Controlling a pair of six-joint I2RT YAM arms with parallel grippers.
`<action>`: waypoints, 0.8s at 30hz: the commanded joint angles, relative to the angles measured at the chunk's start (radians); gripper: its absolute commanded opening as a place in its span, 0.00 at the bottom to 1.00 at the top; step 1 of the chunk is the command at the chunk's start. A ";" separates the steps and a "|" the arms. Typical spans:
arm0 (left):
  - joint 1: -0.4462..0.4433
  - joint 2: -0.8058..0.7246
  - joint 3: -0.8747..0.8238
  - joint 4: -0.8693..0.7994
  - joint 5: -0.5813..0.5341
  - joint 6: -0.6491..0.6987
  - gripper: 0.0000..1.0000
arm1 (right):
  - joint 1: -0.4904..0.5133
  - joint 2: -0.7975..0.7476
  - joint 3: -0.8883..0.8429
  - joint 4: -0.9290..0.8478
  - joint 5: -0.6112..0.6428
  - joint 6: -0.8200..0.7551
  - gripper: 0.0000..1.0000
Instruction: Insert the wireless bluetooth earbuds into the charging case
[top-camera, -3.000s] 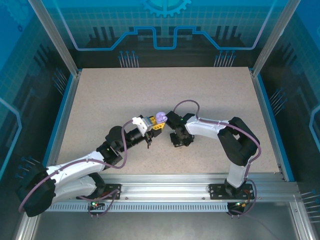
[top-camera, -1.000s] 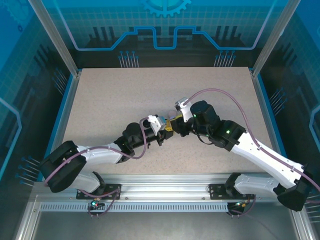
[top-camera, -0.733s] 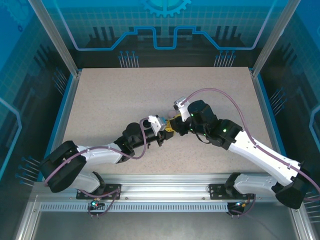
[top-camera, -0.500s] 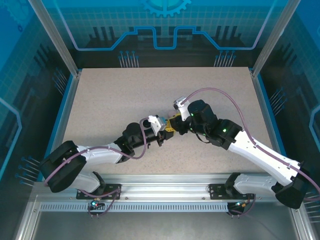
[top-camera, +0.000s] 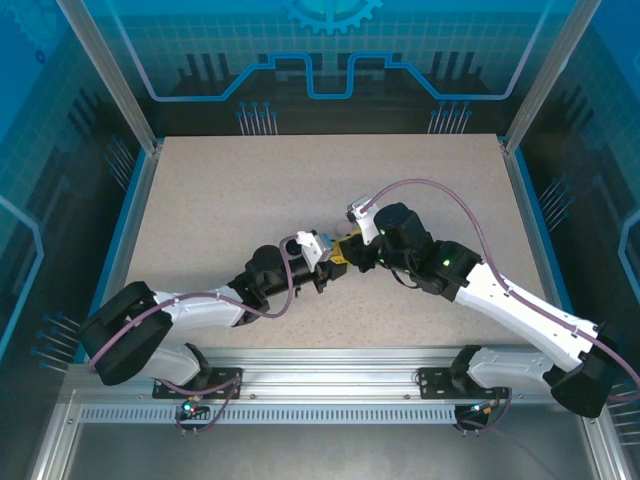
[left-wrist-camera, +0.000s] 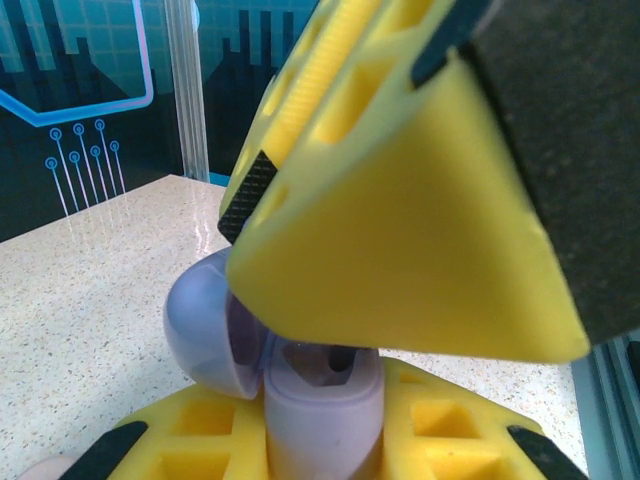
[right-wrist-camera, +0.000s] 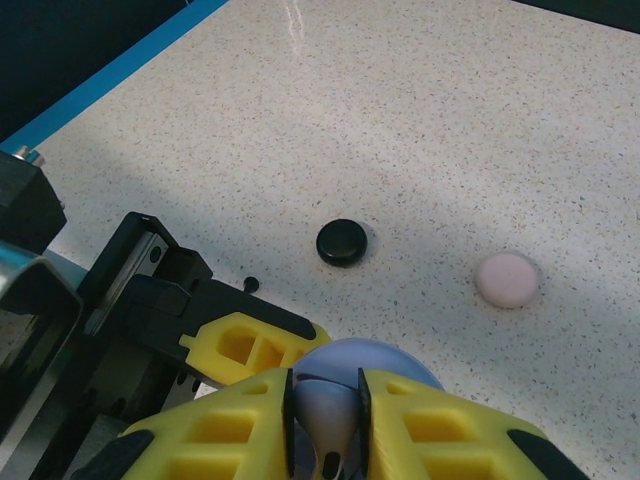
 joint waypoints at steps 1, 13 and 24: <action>-0.009 -0.031 0.026 0.053 0.015 -0.015 0.02 | 0.010 -0.006 -0.020 -0.002 -0.014 0.004 0.23; -0.007 -0.027 0.025 0.053 0.017 -0.019 0.02 | -0.015 -0.044 -0.042 0.066 -0.037 0.016 0.23; -0.007 -0.023 0.029 0.048 0.023 -0.046 0.02 | -0.037 -0.083 -0.064 0.153 -0.057 0.001 0.23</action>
